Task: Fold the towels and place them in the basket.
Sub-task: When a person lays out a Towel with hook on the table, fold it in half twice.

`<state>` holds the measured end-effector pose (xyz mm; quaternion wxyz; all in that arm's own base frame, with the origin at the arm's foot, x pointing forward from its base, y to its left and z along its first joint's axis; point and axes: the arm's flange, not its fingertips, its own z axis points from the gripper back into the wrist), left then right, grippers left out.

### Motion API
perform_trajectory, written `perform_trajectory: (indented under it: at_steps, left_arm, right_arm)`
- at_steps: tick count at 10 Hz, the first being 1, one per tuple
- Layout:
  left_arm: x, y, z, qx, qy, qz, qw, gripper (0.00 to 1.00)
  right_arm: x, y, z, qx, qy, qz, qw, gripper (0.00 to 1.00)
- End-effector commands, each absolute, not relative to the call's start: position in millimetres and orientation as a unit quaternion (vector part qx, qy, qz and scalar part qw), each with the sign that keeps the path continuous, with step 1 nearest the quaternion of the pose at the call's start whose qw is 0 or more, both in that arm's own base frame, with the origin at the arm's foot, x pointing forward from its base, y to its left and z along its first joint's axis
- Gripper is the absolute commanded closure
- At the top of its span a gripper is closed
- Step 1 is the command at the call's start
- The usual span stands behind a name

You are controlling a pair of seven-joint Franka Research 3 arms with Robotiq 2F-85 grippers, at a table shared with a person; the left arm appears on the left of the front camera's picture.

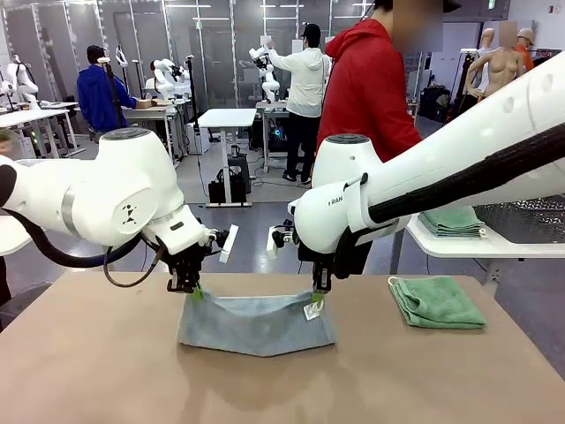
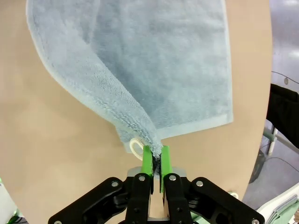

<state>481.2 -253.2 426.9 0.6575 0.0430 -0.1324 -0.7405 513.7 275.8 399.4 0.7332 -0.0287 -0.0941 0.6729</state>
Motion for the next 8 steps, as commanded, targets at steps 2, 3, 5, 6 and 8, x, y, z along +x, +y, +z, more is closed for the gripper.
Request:
perform_trajectory:
  at_steps: [2, 3, 5, 6, 8]
  left_arm:
    - [508.1, -244.4, 431.6, 0.047, -0.132, -0.735, 0.663, 0.93]
    - [521.0, -240.6, 431.3, 0.047, -0.131, -0.733, 0.665, 0.93]
    - [535.9, -236.7, 422.6, 0.039, -0.127, -0.732, 0.668, 0.93]
    - [543.6, -234.4, 416.2, 0.041, -0.125, -0.729, 0.671, 0.93]
    - [563.9, -225.3, 407.4, 0.051, -0.127, -0.724, 0.676, 0.93]
  right_arm:
    - [546.1, 269.3, 393.8, -0.032, -0.075, 0.689, 0.720, 0.92]
    - [557.0, 266.3, 389.3, -0.038, -0.071, 0.697, 0.712, 0.92]
    - [566.3, 262.1, 384.0, -0.032, -0.066, 0.702, 0.708, 0.92]
    - [569.0, 260.5, 381.7, -0.036, -0.068, 0.703, 0.707, 0.92]
    - [581.3, 256.6, 373.8, -0.049, -0.078, 0.709, 0.699, 0.92]
